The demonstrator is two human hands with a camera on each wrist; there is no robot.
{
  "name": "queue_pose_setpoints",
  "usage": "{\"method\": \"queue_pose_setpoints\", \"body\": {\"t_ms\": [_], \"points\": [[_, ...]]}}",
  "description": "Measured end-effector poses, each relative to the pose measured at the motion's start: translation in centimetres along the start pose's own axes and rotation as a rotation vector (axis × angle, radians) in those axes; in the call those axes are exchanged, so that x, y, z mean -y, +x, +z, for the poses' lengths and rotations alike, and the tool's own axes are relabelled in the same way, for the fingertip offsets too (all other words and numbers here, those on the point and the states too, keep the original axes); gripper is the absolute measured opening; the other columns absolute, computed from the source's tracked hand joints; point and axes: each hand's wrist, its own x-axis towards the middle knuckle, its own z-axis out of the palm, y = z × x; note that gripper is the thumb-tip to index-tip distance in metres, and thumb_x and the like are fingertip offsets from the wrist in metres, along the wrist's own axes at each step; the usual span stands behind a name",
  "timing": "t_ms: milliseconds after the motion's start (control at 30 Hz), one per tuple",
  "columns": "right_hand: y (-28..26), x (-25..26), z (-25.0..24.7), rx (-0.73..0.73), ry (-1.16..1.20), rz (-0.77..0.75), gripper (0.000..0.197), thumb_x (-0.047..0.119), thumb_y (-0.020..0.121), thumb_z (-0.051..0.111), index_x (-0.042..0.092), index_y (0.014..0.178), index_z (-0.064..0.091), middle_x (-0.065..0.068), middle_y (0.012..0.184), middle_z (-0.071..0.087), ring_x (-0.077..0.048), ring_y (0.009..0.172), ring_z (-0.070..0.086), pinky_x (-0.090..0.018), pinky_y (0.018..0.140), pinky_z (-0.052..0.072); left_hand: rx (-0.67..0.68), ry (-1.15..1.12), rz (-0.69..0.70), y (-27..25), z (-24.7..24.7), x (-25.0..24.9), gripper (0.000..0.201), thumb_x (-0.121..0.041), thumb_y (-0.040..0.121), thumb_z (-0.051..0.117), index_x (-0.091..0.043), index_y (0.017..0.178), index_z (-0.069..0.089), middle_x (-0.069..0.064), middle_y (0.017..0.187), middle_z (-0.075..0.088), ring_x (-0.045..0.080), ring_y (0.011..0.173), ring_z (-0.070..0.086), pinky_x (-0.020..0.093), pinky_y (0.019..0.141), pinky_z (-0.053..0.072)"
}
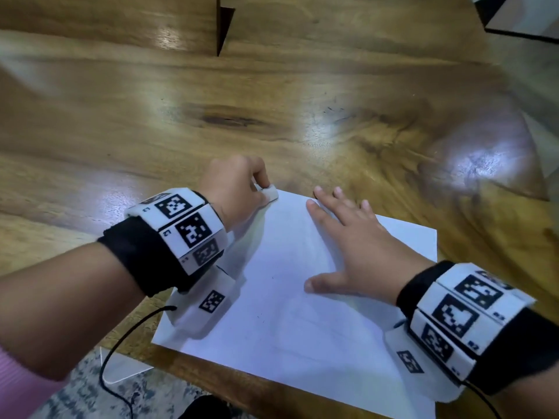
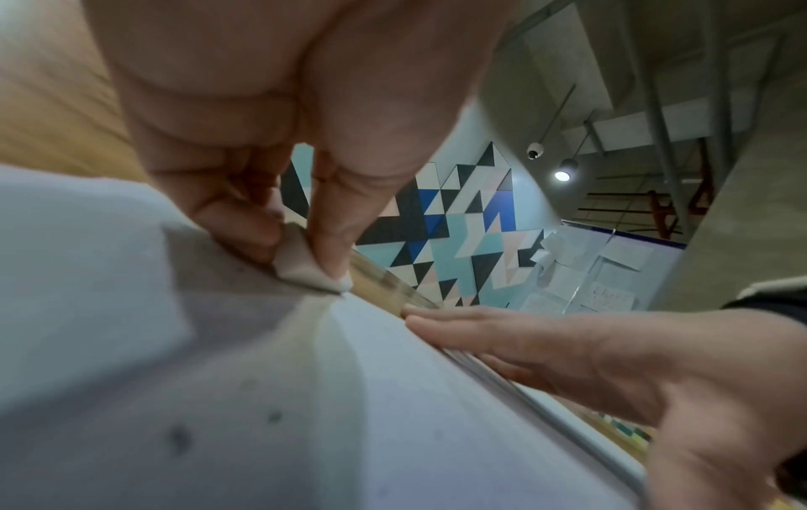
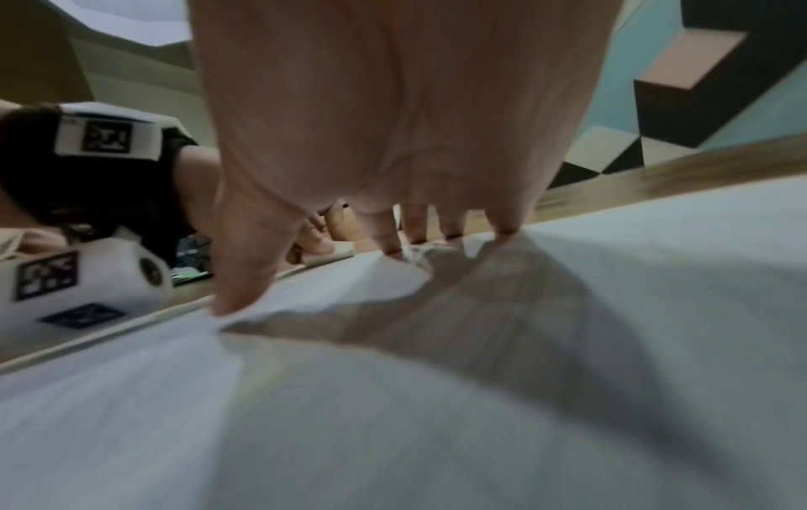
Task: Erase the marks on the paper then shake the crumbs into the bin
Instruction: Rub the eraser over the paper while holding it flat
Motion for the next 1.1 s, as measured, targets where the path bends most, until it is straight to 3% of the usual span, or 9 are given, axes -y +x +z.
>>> {"method": "queue_pose_setpoints", "body": {"t_ms": [133,267,333,433,500,667,833,1000,1100], "points": [[0.1,0.6,0.3,0.022,-0.049,0.037,0.117,0.064,0.070,0.062,0.020,0.147,-0.015,0.006,0.152,-0.030,-0.016,0.140,-0.028,-0.044,0.117,-0.011,-0.030,-0.028,0.034,-0.3,0.1,0.1,0.012,-0.026,0.076,0.069,-0.015,0.074,0.063,-0.009,0.055,0.051,0.005,0.053,0.043,0.018,0.049,0.031],[0.1,0.6,0.2,0.031,-0.048,0.042,0.118,0.065,0.070,0.062,0.021,0.147,-0.016,0.006,0.152,-0.031,-0.016,0.140,-0.028,-0.044,0.117,-0.011,0.180,-0.001,0.113,-2.2,0.8,-0.3,0.008,-0.023,0.074,0.071,-0.016,0.072,0.067,-0.010,0.051,0.053,0.001,0.046,0.047,0.006,0.049,0.032],[0.0,0.6,0.2,0.028,-0.050,0.042,0.117,0.065,0.070,0.062,0.022,0.147,-0.015,0.006,0.152,-0.031,-0.016,0.140,-0.028,-0.044,0.117,-0.011,0.213,0.028,0.125,-2.5,0.8,-0.4,0.009,-0.022,0.073,0.072,-0.015,0.076,0.068,-0.011,0.053,0.054,0.002,0.050,0.048,0.012,0.054,0.035],[0.0,0.6,0.2,0.025,-0.055,0.038,0.117,0.065,0.070,0.061,0.021,0.147,-0.015,0.006,0.152,-0.030,-0.016,0.140,-0.028,-0.044,0.117,-0.011,0.015,0.035,0.041,-1.6,0.0,-0.4,0.013,-0.023,0.075,0.070,-0.012,0.081,0.069,-0.012,0.055,0.049,0.016,0.065,0.050,0.024,0.053,0.035],[0.0,0.6,0.1,0.025,-0.051,0.038,0.117,0.065,0.071,0.062,0.021,0.147,-0.015,0.006,0.153,-0.030,-0.016,0.140,-0.028,-0.044,0.117,-0.011,-0.049,0.030,0.003,-1.3,-0.3,-0.4,0.013,-0.024,0.076,0.069,-0.011,0.080,0.068,-0.011,0.056,0.048,0.018,0.068,0.050,0.023,0.060,0.032],[0.1,0.6,0.2,0.025,-0.041,0.038,0.118,0.065,0.069,0.063,0.021,0.147,-0.014,0.006,0.153,-0.029,-0.016,0.141,-0.028,-0.044,0.117,-0.010,0.204,0.066,0.098,-2.6,0.3,-1.0,0.011,-0.021,0.073,0.071,-0.012,0.078,0.068,-0.008,0.056,0.055,0.011,0.058,0.052,0.024,0.062,0.042],[0.0,0.6,0.1,0.023,-0.043,0.037,0.116,0.064,0.070,0.063,0.021,0.147,-0.013,0.006,0.153,-0.029,-0.016,0.140,-0.028,-0.044,0.117,-0.010,0.045,0.066,0.069,-0.1,-0.6,-1.1,0.014,-0.022,0.072,0.072,-0.011,0.080,0.069,-0.005,0.059,0.053,0.015,0.059,0.048,0.023,0.057,0.035],[0.2,0.4,0.3,0.012,-0.025,0.038,0.119,0.065,0.067,0.065,0.023,0.147,-0.012,0.007,0.153,-0.028,-0.015,0.141,-0.027,-0.044,0.117,-0.010,0.274,0.141,0.182,-2.6,0.7,-1.5,0.008,-0.020,0.072,0.071,-0.014,0.076,0.067,-0.005,0.062,0.059,0.013,0.062,0.051,0.011,0.056,0.034],[0.2,0.4,0.3,0.013,-0.033,0.036,0.119,0.065,0.067,0.064,0.022,0.147,-0.013,0.007,0.153,-0.029,-0.016,0.141,-0.027,-0.045,0.117,-0.011,0.208,0.128,0.133,-0.6,0.0,-1.8,0.009,-0.018,0.071,0.071,-0.015,0.079,0.069,-0.006,0.060,0.057,0.016,0.065,0.056,0.021,0.057,0.039]]}}
